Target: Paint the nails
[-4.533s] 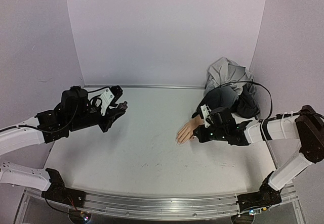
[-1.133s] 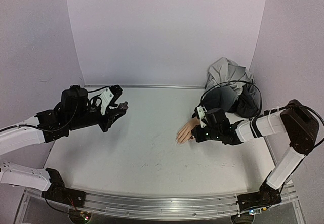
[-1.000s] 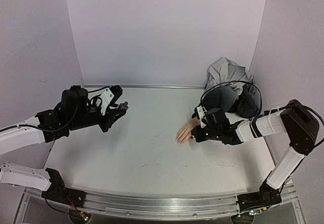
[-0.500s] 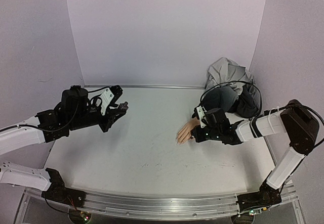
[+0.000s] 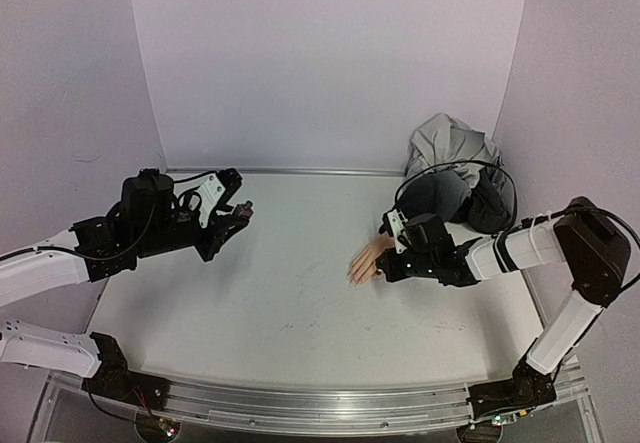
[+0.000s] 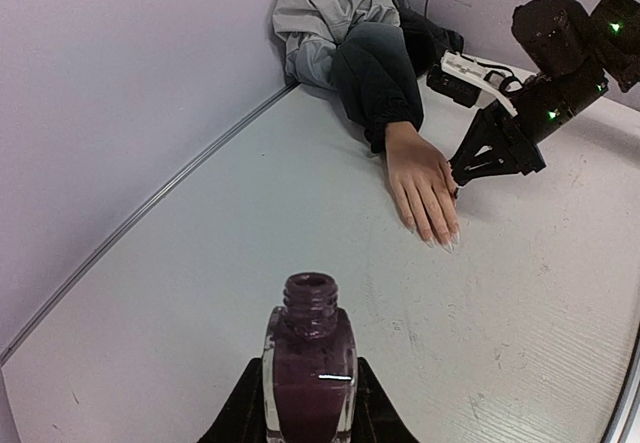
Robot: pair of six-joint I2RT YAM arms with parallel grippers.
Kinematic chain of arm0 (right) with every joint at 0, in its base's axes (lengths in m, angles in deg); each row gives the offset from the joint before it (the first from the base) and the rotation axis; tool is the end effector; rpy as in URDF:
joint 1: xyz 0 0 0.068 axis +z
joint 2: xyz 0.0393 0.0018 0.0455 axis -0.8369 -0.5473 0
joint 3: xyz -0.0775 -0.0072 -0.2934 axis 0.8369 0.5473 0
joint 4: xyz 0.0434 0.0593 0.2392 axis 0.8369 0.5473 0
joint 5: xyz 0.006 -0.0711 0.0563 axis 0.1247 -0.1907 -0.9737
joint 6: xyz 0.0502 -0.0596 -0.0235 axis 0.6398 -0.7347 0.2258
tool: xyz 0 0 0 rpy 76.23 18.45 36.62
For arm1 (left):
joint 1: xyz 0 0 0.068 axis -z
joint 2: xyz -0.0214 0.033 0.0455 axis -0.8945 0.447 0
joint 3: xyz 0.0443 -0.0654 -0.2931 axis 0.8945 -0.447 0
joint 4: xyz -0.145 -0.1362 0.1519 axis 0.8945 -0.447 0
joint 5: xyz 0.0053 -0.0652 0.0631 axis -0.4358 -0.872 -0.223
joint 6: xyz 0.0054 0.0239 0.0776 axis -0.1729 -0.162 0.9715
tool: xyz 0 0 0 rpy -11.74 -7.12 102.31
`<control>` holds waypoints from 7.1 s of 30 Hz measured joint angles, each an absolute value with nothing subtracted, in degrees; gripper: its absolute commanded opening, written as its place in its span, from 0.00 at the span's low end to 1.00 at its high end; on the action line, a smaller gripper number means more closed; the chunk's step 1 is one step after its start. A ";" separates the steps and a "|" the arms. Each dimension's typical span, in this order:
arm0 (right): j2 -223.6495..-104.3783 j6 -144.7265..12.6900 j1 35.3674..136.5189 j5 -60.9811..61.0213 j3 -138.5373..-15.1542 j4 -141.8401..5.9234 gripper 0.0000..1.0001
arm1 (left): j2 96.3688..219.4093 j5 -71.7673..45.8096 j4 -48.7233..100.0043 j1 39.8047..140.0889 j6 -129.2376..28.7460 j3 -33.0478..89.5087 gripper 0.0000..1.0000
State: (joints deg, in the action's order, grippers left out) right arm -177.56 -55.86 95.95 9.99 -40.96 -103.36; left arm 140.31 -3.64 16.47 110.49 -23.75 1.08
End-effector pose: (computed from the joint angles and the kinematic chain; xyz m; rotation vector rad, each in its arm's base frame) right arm 0.2832 0.2267 0.2026 -0.3512 1.9386 0.6125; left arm 0.1639 -0.1740 0.3214 0.9845 1.6648 -0.3581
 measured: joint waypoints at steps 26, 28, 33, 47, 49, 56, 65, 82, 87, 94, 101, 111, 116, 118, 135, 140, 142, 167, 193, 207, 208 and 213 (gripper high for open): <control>-177.56 -55.42 95.95 8.50 -40.94 -103.71 0.00 | 140.31 -3.66 16.47 110.25 -24.03 1.08 0.00; -177.56 -55.38 95.95 8.50 -40.94 -103.78 0.00 | 140.31 -3.66 16.47 110.25 -24.05 1.08 0.00; -177.56 -55.18 95.95 8.50 -40.87 -103.78 0.00 | 140.31 -3.66 16.47 110.25 -24.12 1.08 0.00; -172.93 -53.35 95.95 9.29 -39.93 -100.93 0.00 | 140.31 -5.14 16.47 110.14 -24.19 1.08 0.00; -172.08 -53.28 95.95 9.60 -39.89 -100.74 0.00 | 140.31 -5.23 16.47 110.10 -24.21 1.08 0.00; -172.32 -53.46 95.95 10.27 -39.80 -101.46 0.00 | 140.33 -5.93 16.47 110.10 -24.23 1.10 0.00; -174.98 -53.54 95.95 10.75 -39.80 -102.46 0.00 | 140.33 -6.13 16.44 110.10 -24.23 1.10 0.00; -175.77 -53.76 95.95 11.39 -39.80 -103.36 0.00 | 140.33 -6.13 16.47 109.99 -24.23 1.10 0.00; -175.79 -53.96 95.95 11.43 -39.80 -103.38 0.00 | 140.33 -6.13 16.44 109.99 -24.23 1.10 0.00; -176.69 -54.24 95.95 11.43 -39.80 -103.75 0.00 | 140.33 -6.13 16.47 109.99 -24.23 1.10 0.00; -176.80 -54.48 95.95 11.39 -39.80 -103.93 0.00 | 140.33 -6.13 16.47 109.95 -24.23 1.10 0.00; -177.78 -54.59 95.95 10.88 -39.84 -104.15 0.00 | 140.33 -6.26 16.44 109.84 -24.34 1.10 0.00; -177.78 -54.59 95.95 10.08 -39.84 -104.26 0.00 | 140.33 -6.37 16.44 109.73 -24.86 1.10 0.00; -177.78 -54.59 95.95 9.88 -39.84 -104.39 0.00 | 140.33 -6.46 16.47 109.73 -25.06 1.10 0.00; -178.33 -54.59 95.95 8.50 -39.84 -104.76 0.00 | 140.33 -6.65 16.44 109.51 -25.19 1.10 0.00; -178.63 -54.59 95.95 8.48 -39.84 -105.04 0.00 | 140.33 -6.65 16.47 109.51 -25.19 1.10 0.00; -178.63 -54.59 95.95 8.48 -39.84 -105.24 0.00 | 140.33 -6.65 16.47 109.51 -25.19 1.10 0.00; -174.74 -52.52 95.95 9.31 -39.80 -102.31 0.00 | 140.33 -6.72 16.47 109.51 -25.21 1.10 0.00; -176.60 -51.93 95.95 11.58 -39.80 -104.17 0.00 | 140.33 -6.78 16.47 109.51 -25.21 1.10 0.00; -176.75 -52.01 95.95 11.61 -39.80 -104.21 0.00 | 140.33 -7.44 16.47 109.51 -25.21 1.10 0.00; -176.78 -51.99 95.95 11.61 -39.80 -104.26 0.00 | 140.33 -7.55 16.44 109.51 -25.21 1.10 0.00; -176.95 -52.01 95.95 11.63 -39.82 -104.67 0.00 | 140.33 -7.59 16.47 109.49 -25.21 1.10 0.00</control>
State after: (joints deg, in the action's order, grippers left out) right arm -176.95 -52.01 95.95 11.63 -39.82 -104.67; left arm 140.33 -7.59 16.47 109.49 -25.21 1.10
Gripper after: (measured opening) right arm 0.123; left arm 0.211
